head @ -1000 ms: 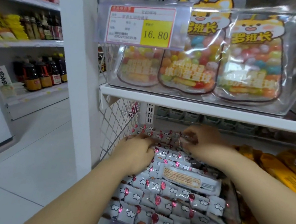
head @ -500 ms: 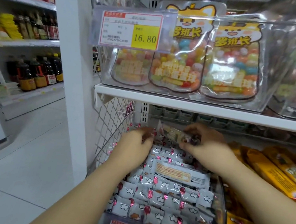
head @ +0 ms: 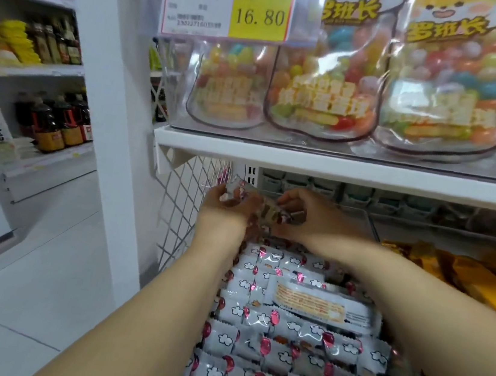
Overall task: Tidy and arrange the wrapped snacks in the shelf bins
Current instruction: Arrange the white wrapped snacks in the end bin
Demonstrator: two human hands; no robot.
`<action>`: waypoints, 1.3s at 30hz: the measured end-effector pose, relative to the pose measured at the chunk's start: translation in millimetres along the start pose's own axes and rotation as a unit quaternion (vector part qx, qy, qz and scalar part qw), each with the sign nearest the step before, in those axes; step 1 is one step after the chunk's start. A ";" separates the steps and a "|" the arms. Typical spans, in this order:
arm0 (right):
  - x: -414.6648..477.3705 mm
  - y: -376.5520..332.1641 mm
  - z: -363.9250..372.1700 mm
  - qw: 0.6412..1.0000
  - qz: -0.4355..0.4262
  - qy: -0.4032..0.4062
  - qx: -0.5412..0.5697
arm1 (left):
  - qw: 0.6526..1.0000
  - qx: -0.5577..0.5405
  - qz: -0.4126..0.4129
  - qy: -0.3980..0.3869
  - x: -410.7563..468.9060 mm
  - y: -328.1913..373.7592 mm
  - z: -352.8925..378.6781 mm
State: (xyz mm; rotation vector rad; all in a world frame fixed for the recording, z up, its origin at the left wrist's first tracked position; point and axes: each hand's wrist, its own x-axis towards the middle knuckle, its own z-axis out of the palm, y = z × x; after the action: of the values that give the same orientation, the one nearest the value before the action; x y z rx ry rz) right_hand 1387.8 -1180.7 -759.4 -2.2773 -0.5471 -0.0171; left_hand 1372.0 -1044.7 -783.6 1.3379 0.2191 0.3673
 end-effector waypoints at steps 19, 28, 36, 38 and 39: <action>61.7 44.4 10.3 0.962 -0.006 0.046 -0.268 | 0.965 0.194 0.172 0.030 48.4 -12.6 4.3; 65.8 53.0 11.4 0.941 -0.008 0.083 -0.328 | 0.963 0.219 0.156 0.012 49.9 -15.6 4.0; 69.5 60.9 11.2 0.961 0.016 0.074 -0.267 | 0.933 0.319 0.161 -0.038 59.4 -15.2 4.4; 70.3 62.0 10.2 0.965 0.015 0.068 -0.254 | 0.911 0.367 0.172 -0.076 63.4 -14.8 5.2; 70.0 62.4 9.9 0.966 0.012 0.066 -0.251 | 0.888 0.413 0.175 -0.101 63.7 -15.6 6.9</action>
State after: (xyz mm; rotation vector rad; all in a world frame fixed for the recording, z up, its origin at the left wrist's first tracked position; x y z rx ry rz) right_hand 1474.1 -1184.8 -797.0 -2.7479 -0.4831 -0.3265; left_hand 1435.3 -1029.4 -793.7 2.2630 -0.0636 0.4539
